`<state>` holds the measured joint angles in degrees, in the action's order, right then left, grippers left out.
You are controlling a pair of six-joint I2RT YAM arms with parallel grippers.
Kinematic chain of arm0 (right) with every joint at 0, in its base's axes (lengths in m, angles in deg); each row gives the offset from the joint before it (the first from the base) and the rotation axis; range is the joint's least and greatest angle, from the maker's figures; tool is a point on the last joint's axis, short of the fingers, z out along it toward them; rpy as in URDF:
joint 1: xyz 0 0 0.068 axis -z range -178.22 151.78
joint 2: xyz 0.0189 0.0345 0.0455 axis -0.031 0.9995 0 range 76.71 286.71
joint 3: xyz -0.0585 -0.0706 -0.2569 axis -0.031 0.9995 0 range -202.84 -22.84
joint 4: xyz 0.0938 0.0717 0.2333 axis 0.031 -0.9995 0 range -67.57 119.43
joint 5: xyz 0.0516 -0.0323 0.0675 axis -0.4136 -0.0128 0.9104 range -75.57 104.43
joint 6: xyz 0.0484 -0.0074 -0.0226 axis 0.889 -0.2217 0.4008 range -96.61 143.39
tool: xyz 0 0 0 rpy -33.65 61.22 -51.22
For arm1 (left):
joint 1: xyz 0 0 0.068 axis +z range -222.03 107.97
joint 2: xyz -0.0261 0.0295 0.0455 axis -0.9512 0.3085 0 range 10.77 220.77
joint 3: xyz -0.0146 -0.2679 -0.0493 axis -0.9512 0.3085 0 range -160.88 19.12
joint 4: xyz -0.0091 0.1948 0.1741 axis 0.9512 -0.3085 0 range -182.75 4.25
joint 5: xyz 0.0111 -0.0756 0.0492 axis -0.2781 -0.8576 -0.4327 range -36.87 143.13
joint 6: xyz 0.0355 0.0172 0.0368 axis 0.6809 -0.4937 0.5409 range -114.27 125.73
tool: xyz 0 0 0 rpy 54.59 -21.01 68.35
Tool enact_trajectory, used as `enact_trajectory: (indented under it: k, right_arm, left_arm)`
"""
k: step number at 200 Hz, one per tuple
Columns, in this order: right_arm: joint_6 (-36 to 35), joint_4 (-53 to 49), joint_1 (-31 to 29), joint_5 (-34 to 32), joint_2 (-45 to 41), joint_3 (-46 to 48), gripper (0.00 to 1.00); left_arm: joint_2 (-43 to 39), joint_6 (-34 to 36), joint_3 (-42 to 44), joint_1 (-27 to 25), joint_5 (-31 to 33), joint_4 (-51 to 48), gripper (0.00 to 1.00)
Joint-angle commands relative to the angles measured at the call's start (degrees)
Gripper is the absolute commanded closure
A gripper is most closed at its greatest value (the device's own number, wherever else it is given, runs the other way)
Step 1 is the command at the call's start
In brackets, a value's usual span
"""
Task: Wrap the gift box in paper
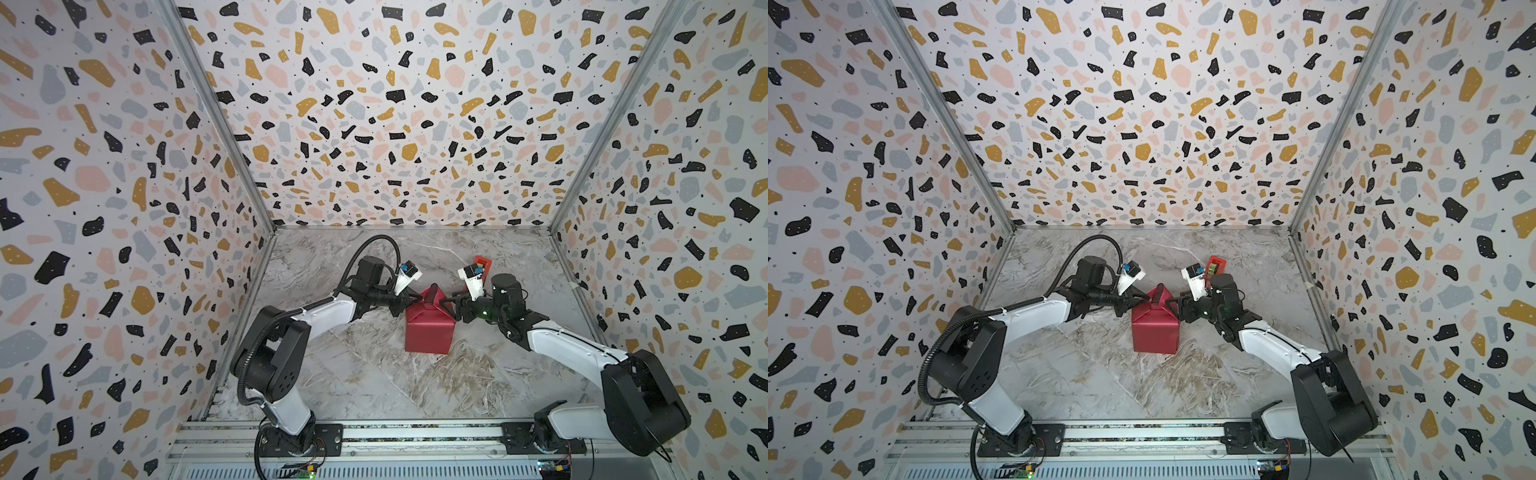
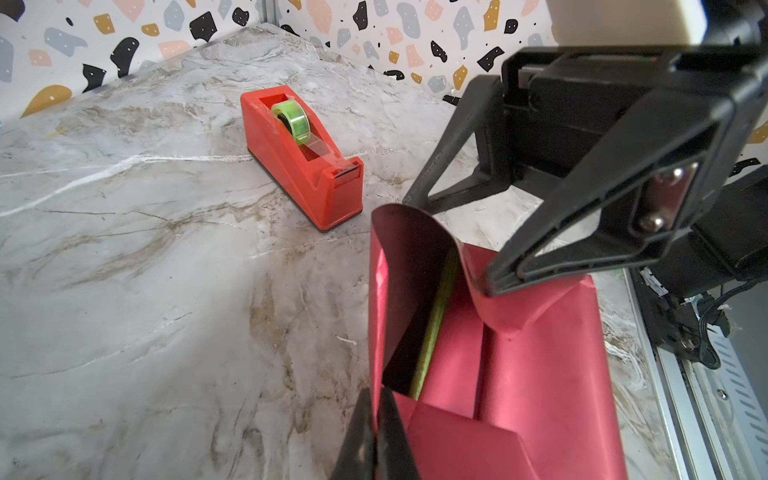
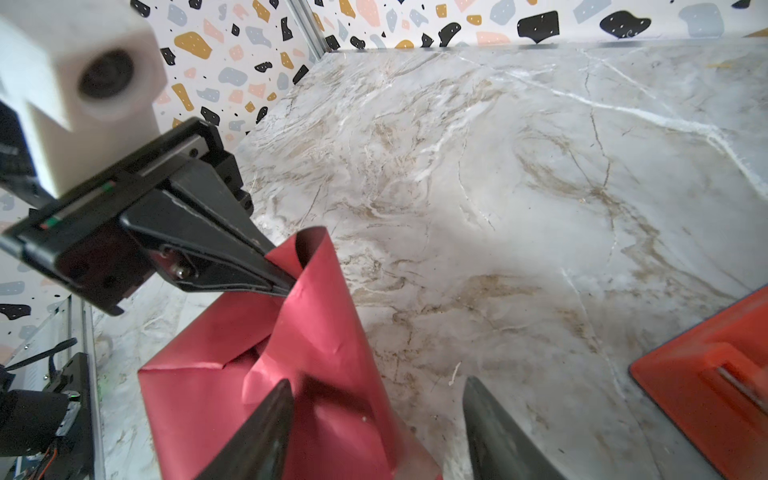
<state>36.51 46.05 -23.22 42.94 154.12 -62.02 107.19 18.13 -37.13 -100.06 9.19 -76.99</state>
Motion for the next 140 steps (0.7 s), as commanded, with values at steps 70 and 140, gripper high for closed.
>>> enact_trajectory:
  k: [70,140]
  right_arm:
    - [-5.22,0.61,0.03,4.97,5.65,-4.38,0.42]
    - [-8.11,3.95,0.08,11.7,8.88,-5.28,0.71]
  left_arm:
    - [-1.41,0.99,-0.09,-0.09,-1.75,-0.62,1.0]
    - [-1.77,0.31,0.39,-0.1,-1.0,0.23,1.0]
